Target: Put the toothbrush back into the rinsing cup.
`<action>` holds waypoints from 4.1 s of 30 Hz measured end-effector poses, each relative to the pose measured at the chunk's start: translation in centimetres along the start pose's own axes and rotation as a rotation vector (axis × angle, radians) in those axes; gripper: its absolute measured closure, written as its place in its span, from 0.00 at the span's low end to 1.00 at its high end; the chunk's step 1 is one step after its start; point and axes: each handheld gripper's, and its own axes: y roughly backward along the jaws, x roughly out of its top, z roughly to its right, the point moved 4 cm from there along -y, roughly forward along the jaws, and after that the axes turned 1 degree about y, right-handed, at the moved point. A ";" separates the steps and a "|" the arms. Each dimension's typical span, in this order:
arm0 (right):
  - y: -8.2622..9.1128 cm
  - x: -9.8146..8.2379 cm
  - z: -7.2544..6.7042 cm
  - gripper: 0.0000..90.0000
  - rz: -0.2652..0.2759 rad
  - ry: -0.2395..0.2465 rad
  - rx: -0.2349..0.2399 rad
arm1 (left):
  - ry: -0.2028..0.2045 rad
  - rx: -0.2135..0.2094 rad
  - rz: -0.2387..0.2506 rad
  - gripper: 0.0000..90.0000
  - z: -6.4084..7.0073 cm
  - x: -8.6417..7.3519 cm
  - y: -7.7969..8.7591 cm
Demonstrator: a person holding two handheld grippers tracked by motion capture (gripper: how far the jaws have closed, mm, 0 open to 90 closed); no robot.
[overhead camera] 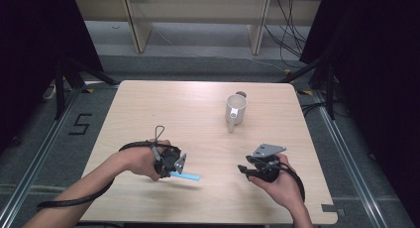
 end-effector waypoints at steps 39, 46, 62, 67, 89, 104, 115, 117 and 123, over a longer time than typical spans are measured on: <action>-3.9 4.7 -7.8 0.62 -0.077 0.299 0.215 | -0.090 0.015 -0.003 0.87 -1.3 4.7 1.2; -4.1 4.5 -8.0 0.63 -0.069 0.302 0.226 | -0.081 0.016 0.018 0.87 -1.2 4.9 1.4; -4.6 4.3 -8.1 0.76 -0.061 0.331 0.238 | -0.096 0.018 0.025 0.87 -1.1 5.3 1.7; -4.6 4.3 -8.0 0.78 -0.061 0.336 0.245 | -0.106 0.017 0.021 0.87 -1.1 5.4 1.8; -4.8 4.2 -8.0 0.87 -0.067 0.343 0.286 | -0.110 0.011 0.030 0.87 -1.0 5.5 1.7; -4.7 4.0 -7.6 0.88 -0.052 0.365 0.293 | -0.051 0.068 0.088 0.68 -1.0 5.4 1.9; -4.5 3.4 -5.8 0.88 0.013 0.302 0.215 | 0.118 0.165 0.396 0.57 -0.5 3.4 4.4; -4.2 3.2 -5.6 0.88 0.019 0.248 0.191 | 0.144 0.187 0.446 0.57 -0.6 2.8 4.7; -3.5 2.8 -4.7 0.88 0.094 0.202 0.114 | 0.279 0.216 0.655 0.57 -0.3 1.2 5.4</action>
